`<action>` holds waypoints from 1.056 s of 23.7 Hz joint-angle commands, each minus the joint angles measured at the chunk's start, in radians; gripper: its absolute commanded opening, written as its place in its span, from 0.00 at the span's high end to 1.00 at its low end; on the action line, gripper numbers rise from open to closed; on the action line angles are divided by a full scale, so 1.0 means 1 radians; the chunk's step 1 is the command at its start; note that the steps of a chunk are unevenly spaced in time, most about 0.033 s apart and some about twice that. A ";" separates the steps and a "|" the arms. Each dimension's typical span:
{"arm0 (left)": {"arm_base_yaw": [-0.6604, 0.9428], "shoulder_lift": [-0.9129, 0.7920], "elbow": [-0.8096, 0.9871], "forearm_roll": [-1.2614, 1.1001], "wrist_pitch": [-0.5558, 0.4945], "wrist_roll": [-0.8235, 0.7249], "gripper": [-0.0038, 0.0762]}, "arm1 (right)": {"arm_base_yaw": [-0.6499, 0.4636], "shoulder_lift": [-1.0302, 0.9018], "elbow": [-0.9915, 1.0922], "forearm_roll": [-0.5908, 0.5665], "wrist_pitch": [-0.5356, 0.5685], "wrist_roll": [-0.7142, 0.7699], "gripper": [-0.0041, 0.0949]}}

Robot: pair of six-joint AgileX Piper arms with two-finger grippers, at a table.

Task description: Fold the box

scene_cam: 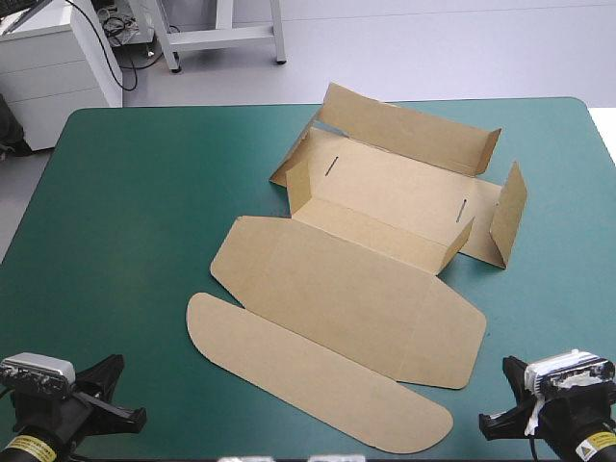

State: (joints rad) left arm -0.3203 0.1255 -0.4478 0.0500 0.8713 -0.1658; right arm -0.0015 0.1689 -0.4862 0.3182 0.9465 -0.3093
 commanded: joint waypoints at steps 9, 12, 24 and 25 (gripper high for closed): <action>-0.001 0.015 -0.028 0.005 -0.071 -0.006 0.96 | 0.002 0.016 -0.025 0.018 -0.064 -0.001 0.98; -0.001 0.015 -0.028 0.005 -0.071 -0.006 0.96 | 0.002 0.016 -0.025 0.018 -0.064 -0.001 0.98; -0.001 0.015 -0.028 0.005 -0.071 -0.006 0.96 | 0.002 0.016 -0.028 0.074 -0.023 -0.101 0.27; -0.001 0.015 -0.028 0.005 -0.071 -0.006 0.96 | 0.002 0.016 -0.028 0.070 -0.025 -0.082 0.27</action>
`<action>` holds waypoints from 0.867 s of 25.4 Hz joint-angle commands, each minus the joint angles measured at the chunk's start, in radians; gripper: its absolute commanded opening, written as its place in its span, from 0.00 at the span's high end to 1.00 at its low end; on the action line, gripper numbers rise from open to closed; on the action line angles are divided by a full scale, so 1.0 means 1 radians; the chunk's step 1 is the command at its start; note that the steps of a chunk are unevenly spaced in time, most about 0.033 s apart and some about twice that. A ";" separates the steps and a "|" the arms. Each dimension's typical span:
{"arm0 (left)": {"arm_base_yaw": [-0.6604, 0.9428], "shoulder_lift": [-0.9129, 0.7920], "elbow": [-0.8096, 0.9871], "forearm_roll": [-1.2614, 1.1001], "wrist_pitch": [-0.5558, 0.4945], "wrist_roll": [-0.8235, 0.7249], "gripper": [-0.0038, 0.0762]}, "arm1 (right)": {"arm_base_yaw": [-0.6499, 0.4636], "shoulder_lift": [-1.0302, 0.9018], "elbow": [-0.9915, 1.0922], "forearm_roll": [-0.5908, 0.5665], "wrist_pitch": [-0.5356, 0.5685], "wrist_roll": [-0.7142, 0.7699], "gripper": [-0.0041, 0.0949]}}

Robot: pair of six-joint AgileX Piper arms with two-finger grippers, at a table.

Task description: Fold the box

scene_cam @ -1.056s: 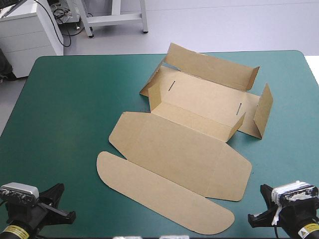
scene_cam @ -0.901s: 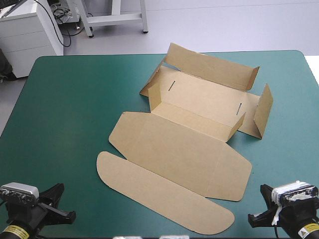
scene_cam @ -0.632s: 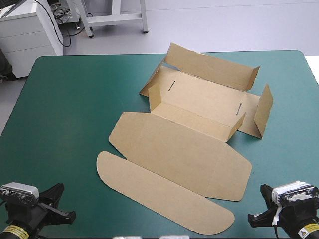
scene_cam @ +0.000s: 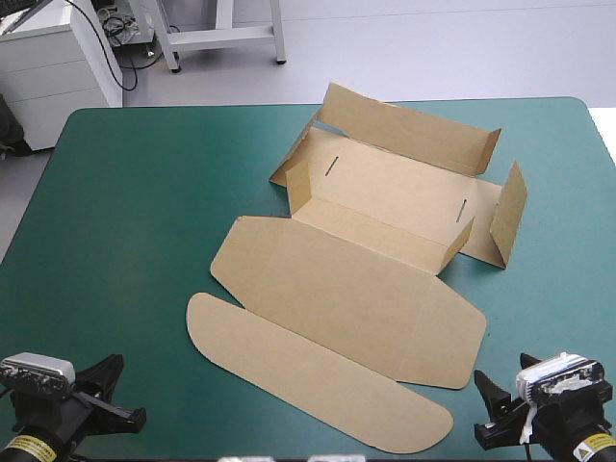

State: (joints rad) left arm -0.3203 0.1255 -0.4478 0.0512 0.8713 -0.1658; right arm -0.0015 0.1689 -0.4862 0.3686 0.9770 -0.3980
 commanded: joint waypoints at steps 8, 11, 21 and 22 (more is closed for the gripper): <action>-0.001 0.015 -0.028 0.003 -0.071 -0.006 0.96 | 0.000 0.136 -0.127 -0.048 -0.057 0.255 0.34; -0.001 0.015 -0.028 0.003 -0.071 -0.006 0.96 | 0.002 0.237 -0.193 -0.055 -0.059 0.311 0.34; -0.001 0.015 -0.028 0.002 -0.071 0.001 0.96 | 0.002 0.650 -0.430 -0.039 -0.065 0.358 0.34; -0.001 0.015 -0.028 0.002 -0.071 0.001 0.96 | 0.002 0.684 -0.454 -0.030 -0.059 0.360 0.34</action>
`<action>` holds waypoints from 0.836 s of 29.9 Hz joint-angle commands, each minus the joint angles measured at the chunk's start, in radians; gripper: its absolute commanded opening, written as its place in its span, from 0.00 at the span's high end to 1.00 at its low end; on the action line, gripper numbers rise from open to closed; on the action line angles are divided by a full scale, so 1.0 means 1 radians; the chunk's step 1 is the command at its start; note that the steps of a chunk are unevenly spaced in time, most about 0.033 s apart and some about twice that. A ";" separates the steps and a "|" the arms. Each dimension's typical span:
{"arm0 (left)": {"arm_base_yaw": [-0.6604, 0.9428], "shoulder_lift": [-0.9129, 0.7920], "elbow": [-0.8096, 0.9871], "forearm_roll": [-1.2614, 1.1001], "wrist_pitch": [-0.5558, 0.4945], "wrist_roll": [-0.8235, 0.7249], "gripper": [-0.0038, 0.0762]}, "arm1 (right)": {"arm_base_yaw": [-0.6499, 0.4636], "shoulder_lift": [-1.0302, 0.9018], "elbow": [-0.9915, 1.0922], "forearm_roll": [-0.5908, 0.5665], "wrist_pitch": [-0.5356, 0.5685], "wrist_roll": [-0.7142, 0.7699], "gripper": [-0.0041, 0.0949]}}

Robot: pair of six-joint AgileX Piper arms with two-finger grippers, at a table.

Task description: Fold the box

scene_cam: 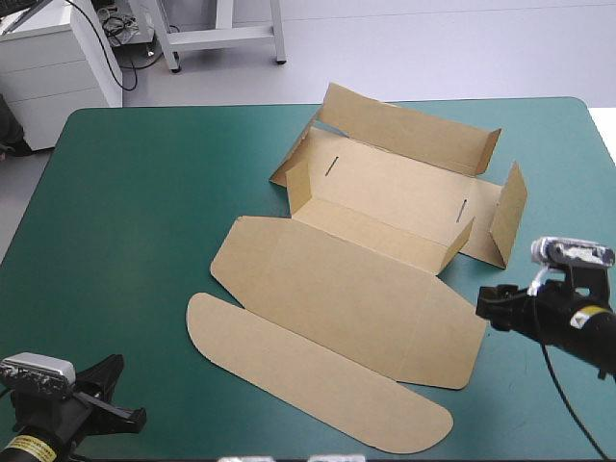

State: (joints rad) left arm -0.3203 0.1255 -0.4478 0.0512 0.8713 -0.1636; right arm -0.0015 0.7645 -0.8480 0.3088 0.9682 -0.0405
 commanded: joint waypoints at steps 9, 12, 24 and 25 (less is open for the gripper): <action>-0.001 0.015 -0.028 0.002 -0.071 -0.001 0.96 | 0.002 0.423 -0.366 0.037 0.087 0.052 0.34; -0.001 0.015 -0.028 0.002 -0.071 -0.001 0.96 | 0.002 0.522 -0.445 0.033 0.156 0.078 0.34; -0.001 0.015 -0.028 0.002 -0.071 -0.001 0.96 | 0.004 0.824 -0.634 -0.023 0.273 0.143 0.38; -0.001 0.015 -0.028 0.002 -0.071 -0.001 0.96 | 0.004 0.842 -0.641 -0.014 0.276 0.146 0.38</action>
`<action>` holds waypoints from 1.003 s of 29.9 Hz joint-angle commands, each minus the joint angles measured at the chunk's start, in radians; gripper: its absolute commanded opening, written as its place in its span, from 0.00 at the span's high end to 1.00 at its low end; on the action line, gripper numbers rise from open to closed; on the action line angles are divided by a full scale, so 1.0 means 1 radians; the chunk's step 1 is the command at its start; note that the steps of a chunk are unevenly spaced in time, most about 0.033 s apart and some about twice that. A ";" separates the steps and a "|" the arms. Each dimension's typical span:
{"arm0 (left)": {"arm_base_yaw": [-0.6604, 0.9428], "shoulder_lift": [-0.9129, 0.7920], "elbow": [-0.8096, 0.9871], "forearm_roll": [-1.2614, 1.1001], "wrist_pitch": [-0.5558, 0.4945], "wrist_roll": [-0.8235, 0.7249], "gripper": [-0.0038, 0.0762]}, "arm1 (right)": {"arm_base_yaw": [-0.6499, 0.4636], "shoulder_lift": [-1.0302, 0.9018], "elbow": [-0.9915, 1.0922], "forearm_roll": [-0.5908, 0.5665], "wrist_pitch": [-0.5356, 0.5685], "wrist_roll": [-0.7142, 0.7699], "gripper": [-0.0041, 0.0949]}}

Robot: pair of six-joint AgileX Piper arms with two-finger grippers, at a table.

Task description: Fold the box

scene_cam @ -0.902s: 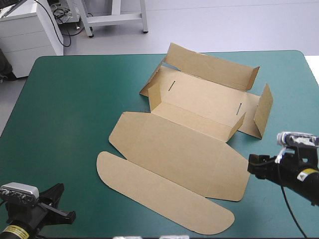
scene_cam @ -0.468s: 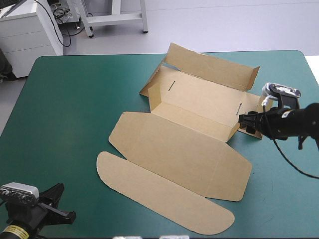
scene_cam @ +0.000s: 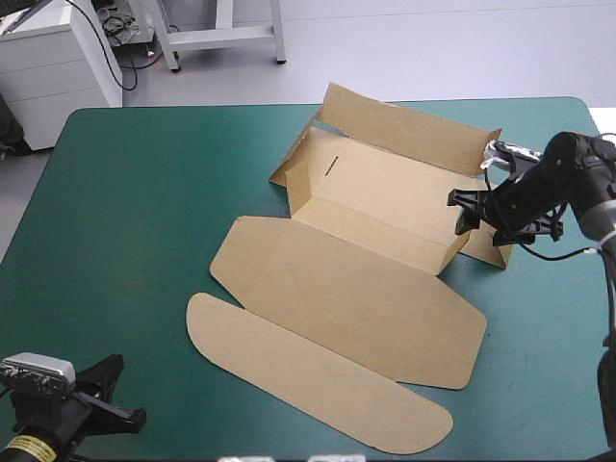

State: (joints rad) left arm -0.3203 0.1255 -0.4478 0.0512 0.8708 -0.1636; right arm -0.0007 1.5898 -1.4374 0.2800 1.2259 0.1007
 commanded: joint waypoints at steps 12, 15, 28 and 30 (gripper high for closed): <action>-0.001 0.015 -0.028 0.006 -0.071 -0.001 0.96 | 0.084 0.147 -0.095 -0.095 0.027 0.032 0.49; -0.001 0.015 -0.028 0.006 -0.071 -0.001 0.96 | 0.138 0.177 -0.111 -0.163 0.027 0.043 0.64; -0.001 0.015 -0.028 0.009 -0.071 -0.001 0.96 | 0.163 0.200 -0.134 -0.187 0.027 -0.095 0.97; -0.001 0.015 -0.028 0.009 -0.071 -0.001 0.96 | 0.163 0.200 -0.146 -0.232 0.027 -0.184 0.97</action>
State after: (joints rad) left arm -0.3203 0.1255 -0.4478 0.0562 0.8708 -0.1628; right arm 0.1613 1.8333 -1.5402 0.0970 1.2209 0.0336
